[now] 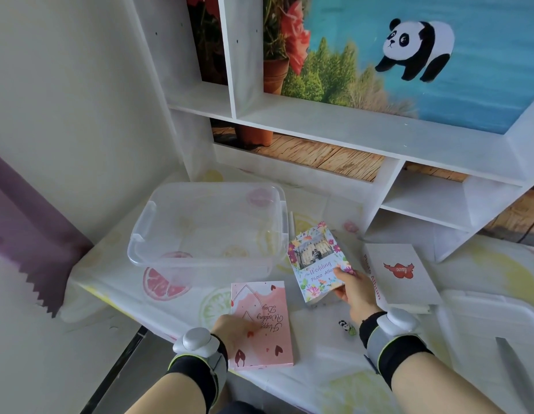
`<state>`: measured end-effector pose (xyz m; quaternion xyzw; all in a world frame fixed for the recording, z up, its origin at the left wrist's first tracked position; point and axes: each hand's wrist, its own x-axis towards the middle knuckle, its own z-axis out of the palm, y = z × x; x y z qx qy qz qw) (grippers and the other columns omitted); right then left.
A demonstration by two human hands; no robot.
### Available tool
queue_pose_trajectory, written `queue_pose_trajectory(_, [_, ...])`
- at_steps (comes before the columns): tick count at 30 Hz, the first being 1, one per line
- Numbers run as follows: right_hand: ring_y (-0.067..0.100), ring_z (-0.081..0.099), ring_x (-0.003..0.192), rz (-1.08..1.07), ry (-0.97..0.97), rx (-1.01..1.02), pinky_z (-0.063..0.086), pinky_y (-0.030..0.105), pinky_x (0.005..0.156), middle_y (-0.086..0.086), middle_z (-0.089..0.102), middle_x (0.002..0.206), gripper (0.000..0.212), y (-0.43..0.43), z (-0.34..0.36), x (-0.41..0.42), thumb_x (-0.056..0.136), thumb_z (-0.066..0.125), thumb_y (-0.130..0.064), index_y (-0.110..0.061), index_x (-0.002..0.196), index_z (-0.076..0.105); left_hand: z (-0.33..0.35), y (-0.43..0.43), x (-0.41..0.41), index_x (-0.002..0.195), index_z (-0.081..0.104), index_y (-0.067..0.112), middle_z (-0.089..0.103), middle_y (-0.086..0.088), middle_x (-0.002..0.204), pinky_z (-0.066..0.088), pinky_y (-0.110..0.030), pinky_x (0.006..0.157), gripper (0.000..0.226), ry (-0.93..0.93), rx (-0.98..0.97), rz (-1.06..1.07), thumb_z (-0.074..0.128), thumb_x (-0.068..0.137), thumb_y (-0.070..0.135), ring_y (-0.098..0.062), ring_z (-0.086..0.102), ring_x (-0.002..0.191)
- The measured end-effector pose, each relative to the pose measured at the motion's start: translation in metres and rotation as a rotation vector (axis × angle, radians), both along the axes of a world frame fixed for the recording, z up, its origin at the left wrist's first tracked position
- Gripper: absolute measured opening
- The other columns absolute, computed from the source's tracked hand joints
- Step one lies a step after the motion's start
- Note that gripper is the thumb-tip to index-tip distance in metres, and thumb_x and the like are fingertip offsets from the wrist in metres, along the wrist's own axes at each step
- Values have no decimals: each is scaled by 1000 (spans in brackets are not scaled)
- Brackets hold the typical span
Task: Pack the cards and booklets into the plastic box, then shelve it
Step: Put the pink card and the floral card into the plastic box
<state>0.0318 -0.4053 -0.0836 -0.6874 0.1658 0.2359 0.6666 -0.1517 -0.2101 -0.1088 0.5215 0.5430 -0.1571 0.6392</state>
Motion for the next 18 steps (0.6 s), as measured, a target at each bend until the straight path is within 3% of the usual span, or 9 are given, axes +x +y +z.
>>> queue_pose_trajectory(3, [18,61,75,-83,63,108,49,28,65,7,68,87,7,-3,4,0,87,67,-11,-14,81,65,-7,1,3,86,73,-2,77,-22,86,58,-55,81,40,-44,-18,0,86,50,10,-39,74,83])
queue_pose_trajectory(8, [16,58,76,-174,161,278,44,23,60,6,66,91,3,-9,11,1,89,63,-18,-17,92,62,-27,10,2,93,73,1,78,-18,86,59,-53,82,56,-55,-34,-54,87,42,19,-37,75,84])
queue_pose_trajectory(13, [11,55,54,-197,201,432,40,15,40,6,65,85,12,-5,16,-8,90,57,-20,-14,100,61,-21,9,2,90,73,-3,78,-20,86,59,-53,82,47,-74,-11,-73,84,49,14,-38,74,84])
queue_pose_trajectory(18, [10,50,54,-224,244,561,37,15,41,3,62,82,18,-9,21,-8,92,51,-24,-14,105,60,2,2,-3,101,68,-5,77,-22,92,59,-54,80,42,-139,-29,-66,84,63,3,-39,74,87])
